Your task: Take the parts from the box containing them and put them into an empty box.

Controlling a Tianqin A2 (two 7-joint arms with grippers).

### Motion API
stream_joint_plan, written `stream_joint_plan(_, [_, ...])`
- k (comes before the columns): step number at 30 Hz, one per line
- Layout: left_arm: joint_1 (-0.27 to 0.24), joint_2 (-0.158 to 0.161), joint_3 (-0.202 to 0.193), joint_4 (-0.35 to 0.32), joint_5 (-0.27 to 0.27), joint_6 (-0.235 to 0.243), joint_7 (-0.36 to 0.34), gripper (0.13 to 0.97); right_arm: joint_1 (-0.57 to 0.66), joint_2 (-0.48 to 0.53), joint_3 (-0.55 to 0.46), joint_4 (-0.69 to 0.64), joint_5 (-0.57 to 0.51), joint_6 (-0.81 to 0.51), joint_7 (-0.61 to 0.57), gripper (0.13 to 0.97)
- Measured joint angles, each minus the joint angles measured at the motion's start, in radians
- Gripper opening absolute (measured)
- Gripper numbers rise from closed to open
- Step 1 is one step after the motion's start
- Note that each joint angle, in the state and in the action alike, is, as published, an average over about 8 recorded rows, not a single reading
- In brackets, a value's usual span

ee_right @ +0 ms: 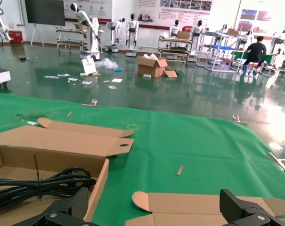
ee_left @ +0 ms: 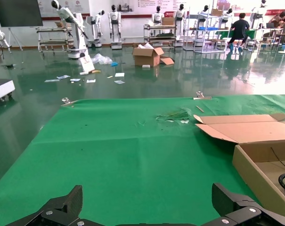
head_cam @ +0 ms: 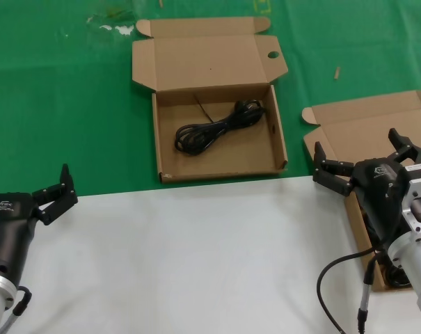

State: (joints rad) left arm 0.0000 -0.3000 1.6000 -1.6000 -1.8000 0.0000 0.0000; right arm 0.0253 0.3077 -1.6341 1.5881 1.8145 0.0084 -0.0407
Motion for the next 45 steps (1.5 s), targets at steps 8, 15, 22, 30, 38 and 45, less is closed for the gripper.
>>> stream_joint_plan(8, [0.000,0.000,0.000,0.000,0.000,0.000,0.000,0.966,0.000,0.000,0.000,0.000,0.000,0.000,0.000,0.966])
stream_joint_plan(15, [0.000,0.000,0.000,0.000,0.000,0.000,0.000,0.966,0.000,0.000,0.000,0.000,0.000,0.000,0.000,0.966])
stream_joint_plan(22, [0.000,0.000,0.000,0.000,0.000,0.000,0.000,0.966,0.000,0.000,0.000,0.000,0.000,0.000,0.000,0.966])
stream_joint_plan(30, [0.000,0.000,0.000,0.000,0.000,0.000,0.000,0.966,0.000,0.000,0.000,0.000,0.000,0.000,0.000,0.966])
stream_joint_plan(38, [0.000,0.000,0.000,0.000,0.000,0.000,0.000,0.966,0.000,0.000,0.000,0.000,0.000,0.000,0.000,0.966])
stream_joint_plan(45, [0.000,0.000,0.000,0.000,0.000,0.000,0.000,0.966,0.000,0.000,0.000,0.000,0.000,0.000,0.000,0.966])
